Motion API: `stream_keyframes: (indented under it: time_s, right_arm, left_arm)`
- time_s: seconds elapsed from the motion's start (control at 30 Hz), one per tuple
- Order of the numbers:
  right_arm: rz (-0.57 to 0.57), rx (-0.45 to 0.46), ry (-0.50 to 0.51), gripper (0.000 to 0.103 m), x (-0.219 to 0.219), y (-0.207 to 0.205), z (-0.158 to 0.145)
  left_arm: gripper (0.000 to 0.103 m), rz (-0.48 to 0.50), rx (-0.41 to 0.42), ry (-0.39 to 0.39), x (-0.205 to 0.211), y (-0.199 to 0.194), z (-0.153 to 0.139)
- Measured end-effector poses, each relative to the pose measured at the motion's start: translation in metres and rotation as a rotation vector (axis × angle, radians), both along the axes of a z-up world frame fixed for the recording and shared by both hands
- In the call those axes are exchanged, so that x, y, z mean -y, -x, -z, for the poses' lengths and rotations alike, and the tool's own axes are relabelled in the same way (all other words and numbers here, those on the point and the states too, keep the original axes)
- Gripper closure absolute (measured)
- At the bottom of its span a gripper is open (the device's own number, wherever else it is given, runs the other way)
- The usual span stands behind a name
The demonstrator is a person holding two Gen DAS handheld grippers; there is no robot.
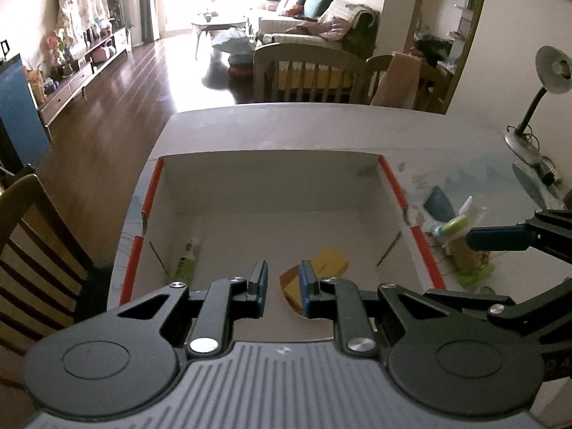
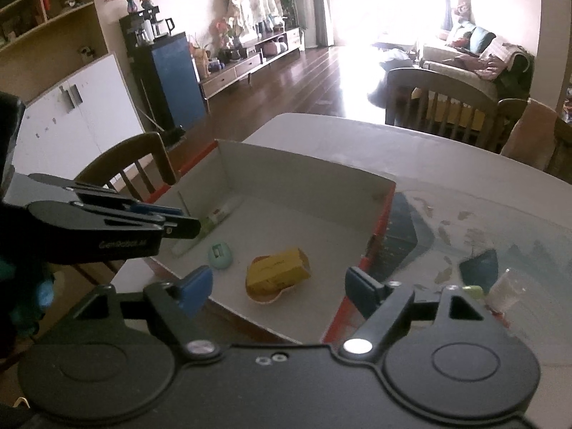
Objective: Organize rigid objects
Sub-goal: 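Withdraw both tools from the box toward the remaining items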
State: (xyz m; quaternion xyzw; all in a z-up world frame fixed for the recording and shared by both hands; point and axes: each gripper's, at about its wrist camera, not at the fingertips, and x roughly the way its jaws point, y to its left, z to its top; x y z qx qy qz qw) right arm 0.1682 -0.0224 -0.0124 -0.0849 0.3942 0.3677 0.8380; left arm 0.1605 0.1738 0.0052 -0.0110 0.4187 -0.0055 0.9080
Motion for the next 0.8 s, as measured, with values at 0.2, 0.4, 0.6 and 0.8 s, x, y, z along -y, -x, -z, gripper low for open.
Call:
stream_keyframes:
  time_s: [0.2,0.4,0.6,0.8]
  right_arm:
    - [0.020,0.006,-0.035,0.019,0.027,0.008,-0.006]
    - [0.043,0.043,-0.056,0.015,0.061,0.016,-0.011]
    - [0.084,0.084,-0.079,0.010,0.101,0.019,-0.011]
    - [0.118,0.097,-0.058,0.009,0.138,0.020,0.001]
  left_arm:
    - [0.085,-0.005,0.012,0.026,0.017,0.011,-0.004]
    - [0.085,0.000,0.028,0.044,0.042,0.021,-0.005]
    - [0.081,0.008,0.044,0.057,0.069,0.024,-0.003]
    - [0.035,0.028,0.063,0.080,0.099,0.023,0.002]
